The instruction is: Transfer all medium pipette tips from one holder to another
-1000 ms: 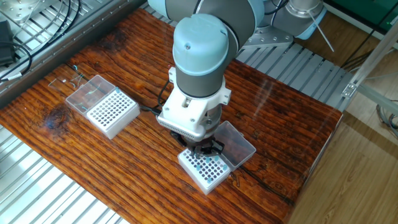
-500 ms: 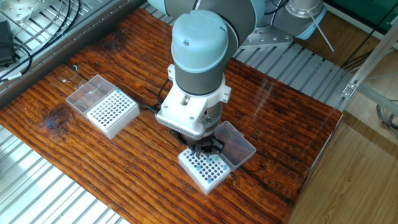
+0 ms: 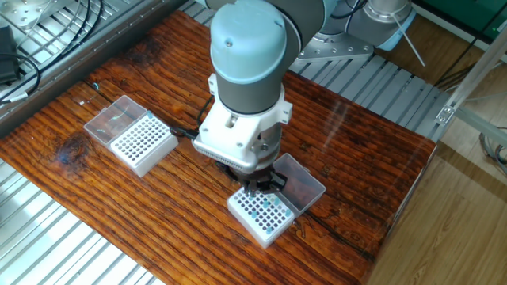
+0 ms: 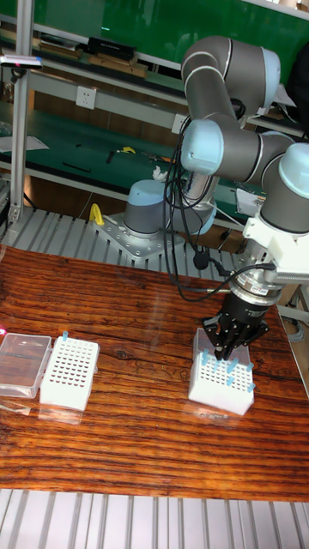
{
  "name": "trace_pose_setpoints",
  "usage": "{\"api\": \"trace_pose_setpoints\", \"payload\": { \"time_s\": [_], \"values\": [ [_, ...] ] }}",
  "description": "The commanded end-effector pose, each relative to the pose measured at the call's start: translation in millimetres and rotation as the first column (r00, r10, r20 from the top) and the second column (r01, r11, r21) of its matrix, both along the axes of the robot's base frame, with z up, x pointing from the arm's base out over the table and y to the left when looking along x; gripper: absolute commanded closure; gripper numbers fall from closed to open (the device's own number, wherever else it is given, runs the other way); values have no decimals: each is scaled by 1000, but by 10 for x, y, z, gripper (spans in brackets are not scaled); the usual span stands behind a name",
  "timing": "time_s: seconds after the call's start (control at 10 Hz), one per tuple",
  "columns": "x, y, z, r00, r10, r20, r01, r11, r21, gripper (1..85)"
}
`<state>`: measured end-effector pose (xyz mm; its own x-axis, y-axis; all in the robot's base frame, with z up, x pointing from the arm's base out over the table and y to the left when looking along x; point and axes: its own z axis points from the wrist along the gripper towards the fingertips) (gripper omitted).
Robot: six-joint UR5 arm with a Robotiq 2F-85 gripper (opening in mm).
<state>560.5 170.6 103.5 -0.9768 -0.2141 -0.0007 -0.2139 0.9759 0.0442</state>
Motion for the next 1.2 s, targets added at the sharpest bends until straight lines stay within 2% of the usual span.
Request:
{"api": "trace_pose_setpoints", "payload": {
  "time_s": [0.0, 0.3, 0.5, 0.6, 0.8, 0.9, 1.1],
  "values": [
    [26, 23, 218, 1000, -4, -21, 4, 1000, 20, 763],
    [70, -52, 473, 999, 8, -31, -7, 1000, 27, 767],
    [114, -183, 655, 1000, 28, -14, -28, 999, 16, 767],
    [123, -292, 766, 999, 42, -7, -42, 999, 2, 767],
    [133, -645, 929, 996, 84, 8, -84, 995, -57, 773],
    [112, -775, 966, 995, 97, 7, -96, 993, -64, 780],
    [104, -1008, 915, 991, 134, 26, -132, 988, -76, 783]
  ]
}}
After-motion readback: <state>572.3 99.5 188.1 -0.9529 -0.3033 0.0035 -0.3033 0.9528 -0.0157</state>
